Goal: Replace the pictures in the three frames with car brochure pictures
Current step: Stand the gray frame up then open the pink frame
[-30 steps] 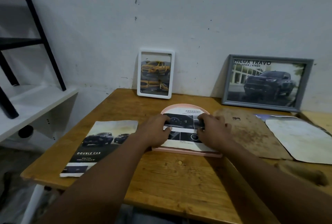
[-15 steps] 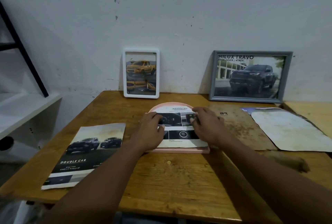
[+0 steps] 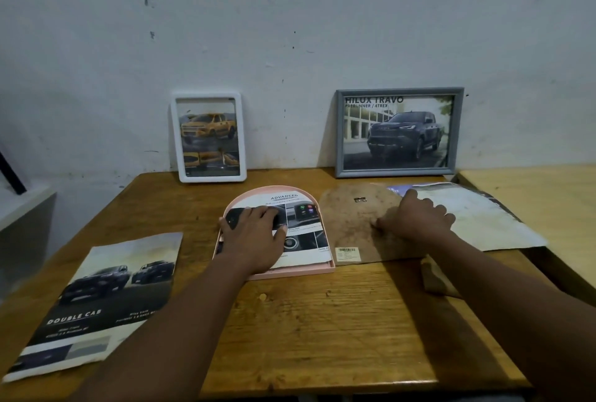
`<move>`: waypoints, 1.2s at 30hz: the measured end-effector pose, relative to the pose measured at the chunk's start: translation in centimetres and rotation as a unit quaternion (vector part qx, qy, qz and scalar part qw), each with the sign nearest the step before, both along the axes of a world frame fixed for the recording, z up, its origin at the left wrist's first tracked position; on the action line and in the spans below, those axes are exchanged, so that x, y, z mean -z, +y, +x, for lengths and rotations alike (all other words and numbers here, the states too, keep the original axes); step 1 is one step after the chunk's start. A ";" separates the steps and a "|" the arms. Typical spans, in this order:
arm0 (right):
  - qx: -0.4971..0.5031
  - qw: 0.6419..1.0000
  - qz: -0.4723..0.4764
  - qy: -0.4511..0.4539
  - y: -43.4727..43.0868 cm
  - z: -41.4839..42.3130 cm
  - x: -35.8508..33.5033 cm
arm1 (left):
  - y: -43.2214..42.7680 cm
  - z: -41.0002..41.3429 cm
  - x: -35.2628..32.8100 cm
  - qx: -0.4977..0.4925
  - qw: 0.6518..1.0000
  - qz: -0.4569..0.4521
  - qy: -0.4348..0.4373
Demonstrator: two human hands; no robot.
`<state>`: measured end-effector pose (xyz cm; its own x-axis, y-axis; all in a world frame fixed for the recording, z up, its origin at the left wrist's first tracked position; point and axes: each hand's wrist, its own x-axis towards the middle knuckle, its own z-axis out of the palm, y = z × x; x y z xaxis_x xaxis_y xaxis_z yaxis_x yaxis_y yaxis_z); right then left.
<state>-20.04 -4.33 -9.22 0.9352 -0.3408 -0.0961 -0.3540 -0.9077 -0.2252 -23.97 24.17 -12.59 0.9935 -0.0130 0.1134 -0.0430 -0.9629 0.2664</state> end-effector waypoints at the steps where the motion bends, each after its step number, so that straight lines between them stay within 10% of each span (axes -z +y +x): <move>1: 0.002 1.000 0.006 -0.003 0.0 0.1 -0.1 | 0.0 -0.1 -0.1 -0.001 1.000 0.004 0.002; 15: -0.046 0.982 0.105 -0.153 -0.9 0.4 -1.2 | -0.3 -0.5 -0.9 -0.003 1.000 0.006 0.030; 27: -0.051 0.956 0.181 -0.224 1.4 1.4 -7.2 | 0.9 0.5 -3.6 -0.094 0.940 -0.329 -0.001; 36: -0.107 0.959 0.227 -0.130 11.3 -0.7 -0.5 | 3.4 -1.3 -3.5 -0.130 0.906 -0.401 -0.045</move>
<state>-20.77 7.01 -8.69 0.9916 -0.1160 0.0570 -0.0482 -0.7411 -0.6696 -25.23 27.56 -9.06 0.9377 0.3416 0.0632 0.1011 -0.4423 0.8911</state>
